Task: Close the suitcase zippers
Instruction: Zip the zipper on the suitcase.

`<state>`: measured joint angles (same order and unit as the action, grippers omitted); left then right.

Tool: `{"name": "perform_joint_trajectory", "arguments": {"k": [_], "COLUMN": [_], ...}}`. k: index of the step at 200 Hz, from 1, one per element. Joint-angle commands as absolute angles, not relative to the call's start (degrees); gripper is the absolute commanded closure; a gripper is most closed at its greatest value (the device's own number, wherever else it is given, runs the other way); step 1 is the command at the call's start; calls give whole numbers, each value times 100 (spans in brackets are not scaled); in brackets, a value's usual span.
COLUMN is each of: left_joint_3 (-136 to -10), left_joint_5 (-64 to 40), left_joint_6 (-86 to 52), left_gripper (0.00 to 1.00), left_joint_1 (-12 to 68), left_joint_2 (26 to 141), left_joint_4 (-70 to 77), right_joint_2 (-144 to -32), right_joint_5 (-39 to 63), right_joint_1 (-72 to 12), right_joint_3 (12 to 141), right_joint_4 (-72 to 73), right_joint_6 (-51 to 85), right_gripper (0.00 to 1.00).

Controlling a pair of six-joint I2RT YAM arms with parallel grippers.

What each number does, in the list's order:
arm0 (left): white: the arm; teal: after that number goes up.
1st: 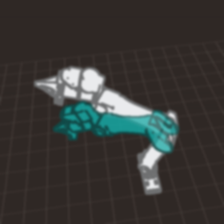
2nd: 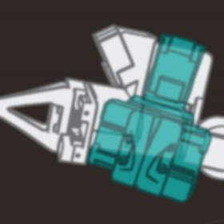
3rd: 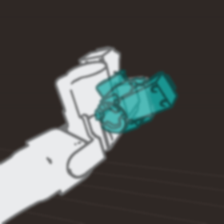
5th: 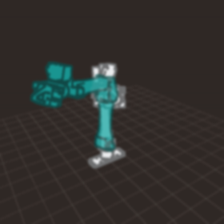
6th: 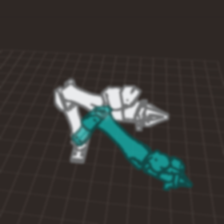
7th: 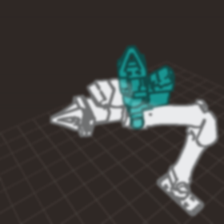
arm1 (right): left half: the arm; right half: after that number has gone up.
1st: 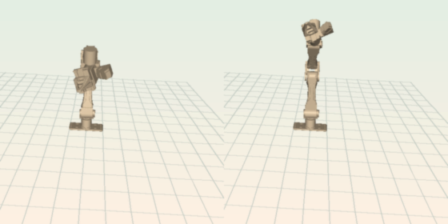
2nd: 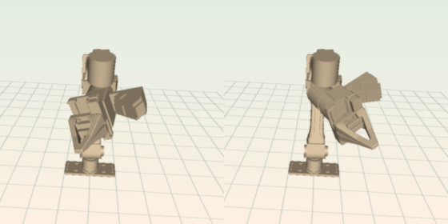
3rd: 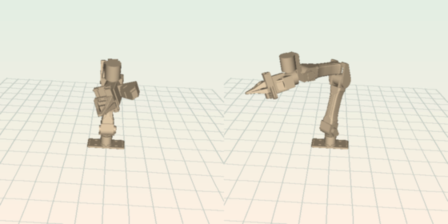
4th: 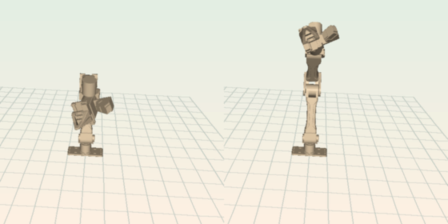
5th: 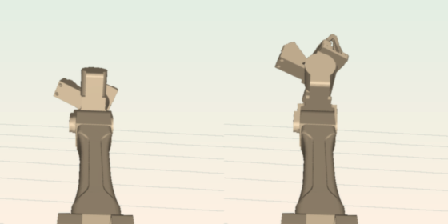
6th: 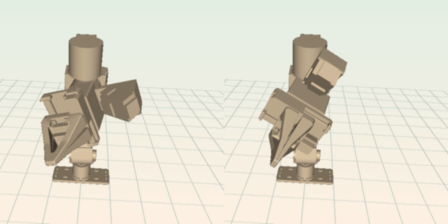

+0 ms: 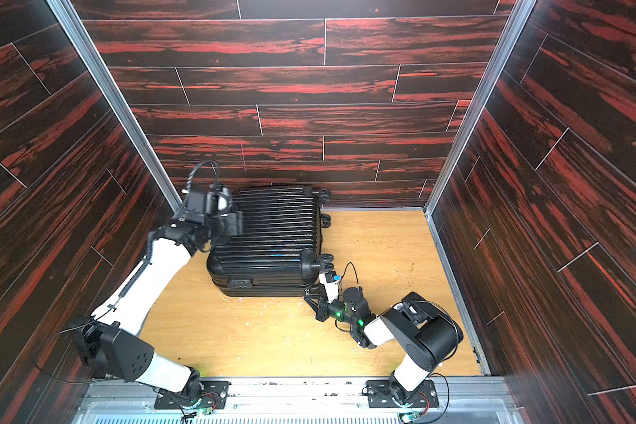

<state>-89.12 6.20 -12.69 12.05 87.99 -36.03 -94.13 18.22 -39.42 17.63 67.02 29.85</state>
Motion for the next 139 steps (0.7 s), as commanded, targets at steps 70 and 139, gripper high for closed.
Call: {"name": "perform_joint_trajectory", "arguments": {"k": [70,139], "left_joint_3": [-9654,-10248], "left_joint_5": [-312,-782], "left_joint_6": [-1501,-1875], "left_gripper": [41,65], "left_joint_1": [214,0], "left_joint_2": [10081,10998], "left_joint_4": [-4475,-4699], "right_joint_2": [-9103,-9057], "right_joint_5": [2092,2040], "right_joint_1": [-4023,-4034], "right_joint_3": [1896,1982], "right_joint_4": [6038,5819], "right_joint_6": [2699,2564], "right_gripper": [100,100]}}
